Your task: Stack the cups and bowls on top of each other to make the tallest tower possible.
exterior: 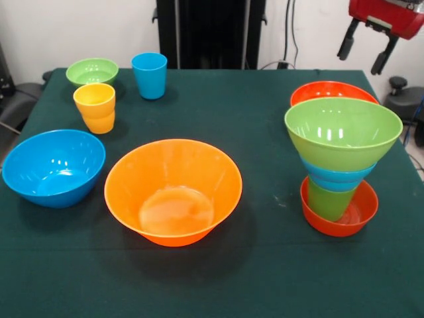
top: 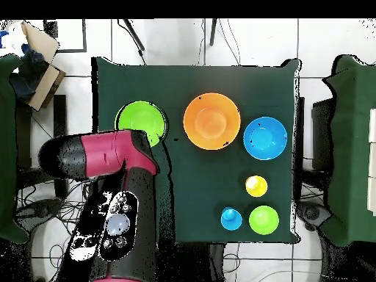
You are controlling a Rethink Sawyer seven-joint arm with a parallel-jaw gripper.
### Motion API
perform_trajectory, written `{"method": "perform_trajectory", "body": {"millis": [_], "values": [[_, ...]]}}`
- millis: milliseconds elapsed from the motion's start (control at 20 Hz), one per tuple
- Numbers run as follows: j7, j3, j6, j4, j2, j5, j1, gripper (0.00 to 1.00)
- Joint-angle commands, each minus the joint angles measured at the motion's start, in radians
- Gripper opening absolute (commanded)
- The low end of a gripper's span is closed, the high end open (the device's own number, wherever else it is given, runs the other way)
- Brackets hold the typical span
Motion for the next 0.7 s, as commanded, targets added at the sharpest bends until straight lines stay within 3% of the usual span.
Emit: {"method": "perform_trajectory", "body": {"millis": [50, 500, 700], "values": [[-0.026, 0.058, -0.085, 0.05, -0.045, -0.055, -0.008, 1.0], [-0.007, 0.077, -0.167, -0.005, 0.098, -0.07, -0.025, 1.0], [-0.04, 0.101, -0.15, -0.031, 0.139, -0.067, -0.024, 1.0]]}}
